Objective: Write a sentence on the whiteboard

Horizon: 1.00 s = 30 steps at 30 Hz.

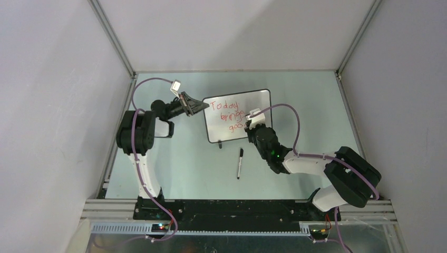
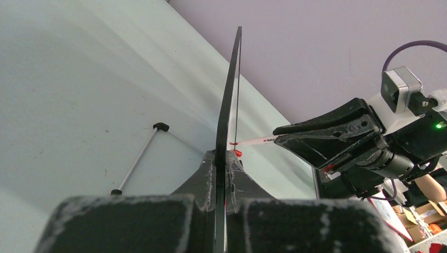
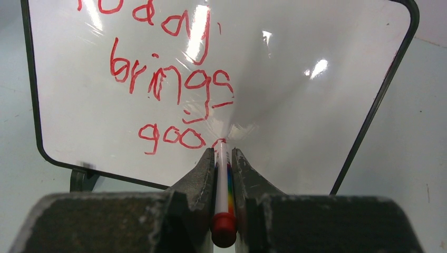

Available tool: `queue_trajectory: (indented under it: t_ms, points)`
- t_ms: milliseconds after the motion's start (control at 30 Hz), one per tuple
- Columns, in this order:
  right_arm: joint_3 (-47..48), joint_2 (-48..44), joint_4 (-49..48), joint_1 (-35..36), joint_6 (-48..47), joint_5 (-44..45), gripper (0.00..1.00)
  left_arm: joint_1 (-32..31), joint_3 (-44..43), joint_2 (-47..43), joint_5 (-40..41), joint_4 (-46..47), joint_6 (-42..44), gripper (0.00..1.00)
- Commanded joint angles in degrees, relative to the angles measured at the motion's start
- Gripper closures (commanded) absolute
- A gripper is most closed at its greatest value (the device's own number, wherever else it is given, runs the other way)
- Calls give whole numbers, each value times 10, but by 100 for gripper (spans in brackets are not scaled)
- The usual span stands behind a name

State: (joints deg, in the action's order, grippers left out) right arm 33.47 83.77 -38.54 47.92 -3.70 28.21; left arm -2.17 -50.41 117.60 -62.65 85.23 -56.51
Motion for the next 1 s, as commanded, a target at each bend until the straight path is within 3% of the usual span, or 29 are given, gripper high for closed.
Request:
queue_trajectory:
  t_ms: [0, 967]
  points:
    - [27, -10, -23, -6, -11, 17, 100, 4, 0, -11, -3, 27, 16, 100]
    - [36, -2, 17, -1, 5, 18, 100, 4, 1, -10, -2, 27, 16, 100]
